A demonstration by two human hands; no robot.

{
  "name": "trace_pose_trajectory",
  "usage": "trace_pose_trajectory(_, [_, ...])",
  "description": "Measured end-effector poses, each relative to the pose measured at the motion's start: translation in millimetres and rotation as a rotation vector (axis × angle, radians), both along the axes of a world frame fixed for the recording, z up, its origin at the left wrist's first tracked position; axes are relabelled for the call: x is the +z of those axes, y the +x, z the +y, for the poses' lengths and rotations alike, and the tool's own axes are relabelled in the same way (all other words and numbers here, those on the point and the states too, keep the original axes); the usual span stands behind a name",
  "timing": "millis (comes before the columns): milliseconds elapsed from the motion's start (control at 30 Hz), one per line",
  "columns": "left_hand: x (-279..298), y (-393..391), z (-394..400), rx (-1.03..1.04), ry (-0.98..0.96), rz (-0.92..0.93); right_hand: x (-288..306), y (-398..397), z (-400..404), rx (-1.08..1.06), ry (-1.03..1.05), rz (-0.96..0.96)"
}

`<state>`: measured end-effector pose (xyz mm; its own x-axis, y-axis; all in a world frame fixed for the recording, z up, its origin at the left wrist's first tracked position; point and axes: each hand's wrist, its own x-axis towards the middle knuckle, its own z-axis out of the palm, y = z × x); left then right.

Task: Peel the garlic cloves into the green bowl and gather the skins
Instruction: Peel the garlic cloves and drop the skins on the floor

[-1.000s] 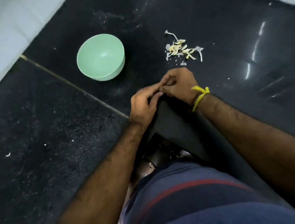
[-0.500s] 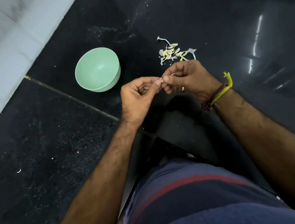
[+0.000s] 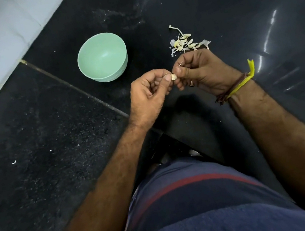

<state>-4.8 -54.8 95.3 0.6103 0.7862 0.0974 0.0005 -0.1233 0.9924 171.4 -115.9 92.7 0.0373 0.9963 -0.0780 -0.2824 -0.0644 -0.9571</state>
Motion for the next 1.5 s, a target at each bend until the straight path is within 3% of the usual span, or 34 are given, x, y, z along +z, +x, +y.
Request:
trace_pose_trajectory(300, [5, 6, -8, 0.085, -0.042, 0.056, 1, -13, 7, -0.059, -0.077, 0.190])
trace_pose_trajectory(367, [2, 7, -8, 0.133, -0.029, 0.109, -2, -20, 10, -0.180, -0.069, 0.134])
trace_pose_trajectory(467, [-1, 7, -3, 0.187, 0.014, 0.178, -6, -30, 11, -0.347, 0.077, -0.101])
trace_pose_trajectory(900, [2, 2, 3, 0.234, 0.089, 0.298, -8, -37, 6, -0.291, 0.153, -0.094])
trace_pose_trajectory(1133, [0, 1, 7, 0.352, 0.077, 0.288, -11, -37, 6, -0.318, 0.145, 0.032])
trace_pose_trajectory(1500, [9, -1, 0, 0.357, 0.438, 0.162, -12, -34, 6, -0.326, 0.151, 0.015])
